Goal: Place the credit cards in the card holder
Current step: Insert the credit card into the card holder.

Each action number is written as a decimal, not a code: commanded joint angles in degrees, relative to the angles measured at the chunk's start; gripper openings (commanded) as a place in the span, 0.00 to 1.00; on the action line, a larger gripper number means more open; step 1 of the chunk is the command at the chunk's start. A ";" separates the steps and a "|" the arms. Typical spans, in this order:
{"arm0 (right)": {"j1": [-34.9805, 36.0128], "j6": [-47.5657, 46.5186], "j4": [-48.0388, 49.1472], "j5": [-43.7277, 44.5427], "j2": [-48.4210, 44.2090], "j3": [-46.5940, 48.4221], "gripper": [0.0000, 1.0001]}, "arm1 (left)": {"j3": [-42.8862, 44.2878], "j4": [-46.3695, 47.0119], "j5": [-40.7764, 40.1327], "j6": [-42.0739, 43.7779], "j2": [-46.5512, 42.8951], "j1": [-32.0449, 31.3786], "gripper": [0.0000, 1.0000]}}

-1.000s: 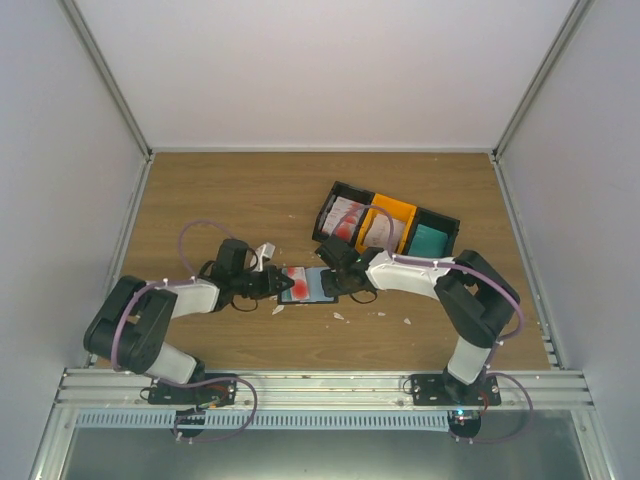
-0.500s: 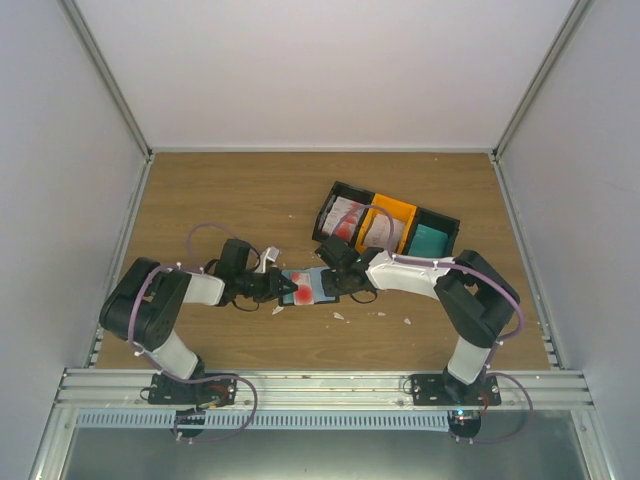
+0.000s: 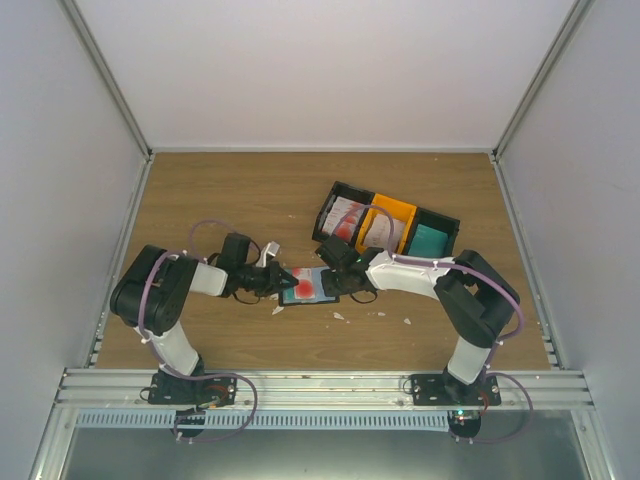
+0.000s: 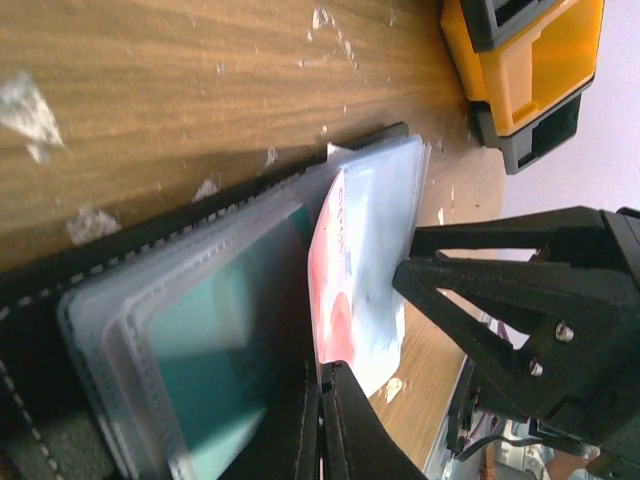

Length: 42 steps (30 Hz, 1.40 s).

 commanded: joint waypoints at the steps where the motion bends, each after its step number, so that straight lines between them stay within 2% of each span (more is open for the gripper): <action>1: 0.41 0.36 -0.04 -0.80 2.10 -1.49 0.24 | 1.90 0.56 -2.00 1.09 1.98 0.51 0.00; 26: 0.42 0.15 1.31 -1.64 1.51 -1.94 0.25 | -1.04 2.16 -2.52 0.63 0.74 -1.78 0.00; 30: 0.42 0.10 1.35 -1.64 1.51 -2.01 0.25 | -1.24 -0.96 -8.36 1.19 -2.54 -1.59 0.00; 35: 0.42 0.19 1.63 -1.68 1.51 -2.45 0.25 | -2.60 -0.55 -12.99 0.40 -8.70 -1.52 0.00; 42: 0.38 -0.41 3.12 -2.97 2.27 -2.86 0.25 | -0.72 2.81 -8.80 0.30 -5.46 -2.21 0.00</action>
